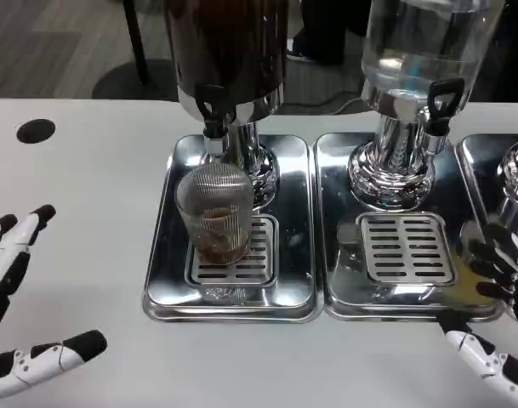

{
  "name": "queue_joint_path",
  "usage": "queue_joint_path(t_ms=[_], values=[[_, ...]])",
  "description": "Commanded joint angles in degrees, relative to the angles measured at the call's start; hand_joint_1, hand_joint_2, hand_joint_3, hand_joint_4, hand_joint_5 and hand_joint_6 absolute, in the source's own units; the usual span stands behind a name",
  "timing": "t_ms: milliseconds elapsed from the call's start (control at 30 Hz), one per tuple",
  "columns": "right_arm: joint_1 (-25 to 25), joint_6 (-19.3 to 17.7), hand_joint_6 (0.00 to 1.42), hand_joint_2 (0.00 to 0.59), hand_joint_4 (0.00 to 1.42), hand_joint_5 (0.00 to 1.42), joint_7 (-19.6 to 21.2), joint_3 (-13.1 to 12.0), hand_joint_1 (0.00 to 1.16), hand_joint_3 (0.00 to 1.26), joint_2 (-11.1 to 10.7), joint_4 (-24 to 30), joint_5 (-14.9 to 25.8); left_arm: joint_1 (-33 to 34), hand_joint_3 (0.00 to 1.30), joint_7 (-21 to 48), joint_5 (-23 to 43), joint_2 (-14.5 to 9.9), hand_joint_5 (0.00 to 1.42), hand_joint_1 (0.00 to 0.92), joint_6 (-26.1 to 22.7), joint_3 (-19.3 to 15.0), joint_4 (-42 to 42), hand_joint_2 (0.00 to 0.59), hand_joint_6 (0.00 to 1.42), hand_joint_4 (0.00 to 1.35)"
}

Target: Grasp the cup under the faucet to collect the drink, then remove the cup.

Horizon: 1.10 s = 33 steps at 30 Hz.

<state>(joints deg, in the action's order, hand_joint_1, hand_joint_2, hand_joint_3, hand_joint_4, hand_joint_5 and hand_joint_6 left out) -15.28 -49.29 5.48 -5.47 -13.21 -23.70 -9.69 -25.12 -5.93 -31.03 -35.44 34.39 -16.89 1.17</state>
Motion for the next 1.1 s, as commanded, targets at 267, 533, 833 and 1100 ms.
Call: queue_joint_path(t_ms=[267, 533, 833, 1100], values=[[3.47, 3.46, 0.31, 0.222, 0.2, 0.24, -2.16, 1.58, 0.81, 0.1, -0.34, 0.95, -0.78, 1.03, 0.0, -0.38, 0.22, 0.1, 0.0, 0.0, 0.08, 1.09, 1.39, 0.007, 0.0, 0.0], [5.95, 6.18, 0.34, 0.215, 0.21, 0.26, -2.08, 4.05, 0.82, 0.1, 1.13, 1.54, -2.24, 0.42, 0.0, -0.59, 0.5, 0.13, 0.0, 0.0, 0.22, 0.82, 1.26, 0.007, 0.0, 0.0], [9.66, 8.33, 0.35, 0.21, 0.2, 0.25, -1.81, 5.97, 0.86, 0.11, 2.55, 0.44, -3.25, -0.64, 0.0, -0.78, 1.21, 0.17, 0.0, 0.0, 0.49, 0.19, 0.72, 0.007, 0.0, 0.0], [13.68, 8.5, 0.37, 0.21, 0.2, 0.25, -1.37, 7.59, 0.86, 0.11, 4.38, -3.55, -3.94, -2.04, 0.0, -0.9, 2.06, 0.01, 0.0, 0.0, 0.83, -1.45, 0.37, 0.007, 0.0, 0.0]])
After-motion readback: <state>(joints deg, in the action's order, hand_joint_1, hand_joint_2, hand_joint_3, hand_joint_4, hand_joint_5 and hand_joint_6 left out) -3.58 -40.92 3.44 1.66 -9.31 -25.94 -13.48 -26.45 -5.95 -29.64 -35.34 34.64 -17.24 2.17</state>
